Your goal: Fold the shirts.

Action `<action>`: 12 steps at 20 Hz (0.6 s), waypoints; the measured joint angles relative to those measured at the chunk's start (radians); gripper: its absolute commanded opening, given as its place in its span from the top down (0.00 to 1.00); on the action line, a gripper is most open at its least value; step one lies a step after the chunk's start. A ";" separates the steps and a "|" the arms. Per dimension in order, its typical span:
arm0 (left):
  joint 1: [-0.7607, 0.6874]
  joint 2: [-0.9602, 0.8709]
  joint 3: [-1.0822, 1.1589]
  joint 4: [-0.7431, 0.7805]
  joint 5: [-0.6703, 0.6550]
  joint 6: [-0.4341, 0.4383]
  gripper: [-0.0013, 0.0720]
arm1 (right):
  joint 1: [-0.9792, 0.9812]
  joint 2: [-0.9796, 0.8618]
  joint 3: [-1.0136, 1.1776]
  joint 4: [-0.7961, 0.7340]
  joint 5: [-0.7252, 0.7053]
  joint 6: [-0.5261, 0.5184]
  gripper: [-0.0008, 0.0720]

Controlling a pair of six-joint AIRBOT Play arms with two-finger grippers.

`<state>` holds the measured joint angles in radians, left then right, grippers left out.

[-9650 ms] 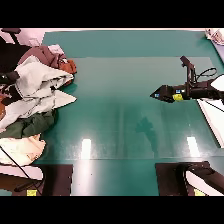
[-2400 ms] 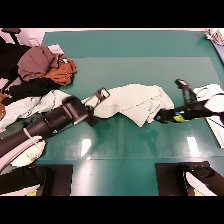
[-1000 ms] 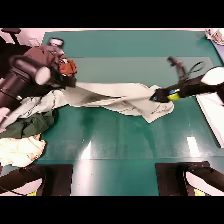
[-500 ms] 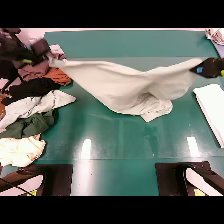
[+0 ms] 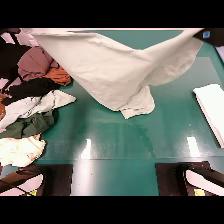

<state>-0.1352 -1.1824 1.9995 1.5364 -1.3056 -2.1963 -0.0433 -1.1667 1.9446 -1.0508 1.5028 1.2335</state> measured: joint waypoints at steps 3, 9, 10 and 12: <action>0.000 0.051 0.028 0.007 -0.028 0.002 0.96 | 0.013 0.003 0.077 -0.031 0.011 -0.011 0.97; 0.000 0.152 0.039 0.007 -0.118 0.029 0.96 | 0.021 0.093 0.085 -0.055 0.043 -0.032 0.97; 0.000 0.163 0.039 0.007 -0.148 0.041 0.96 | 0.021 0.120 0.058 -0.076 0.056 -0.025 0.97; 0.000 0.181 0.038 0.005 -0.220 0.073 0.96 | 0.021 0.179 -0.011 -0.109 0.074 -0.013 0.97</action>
<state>-0.1349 -1.0012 2.0373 1.5417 -1.5261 -2.1235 -0.0223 -0.9882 1.9339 -1.1599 1.5772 1.2209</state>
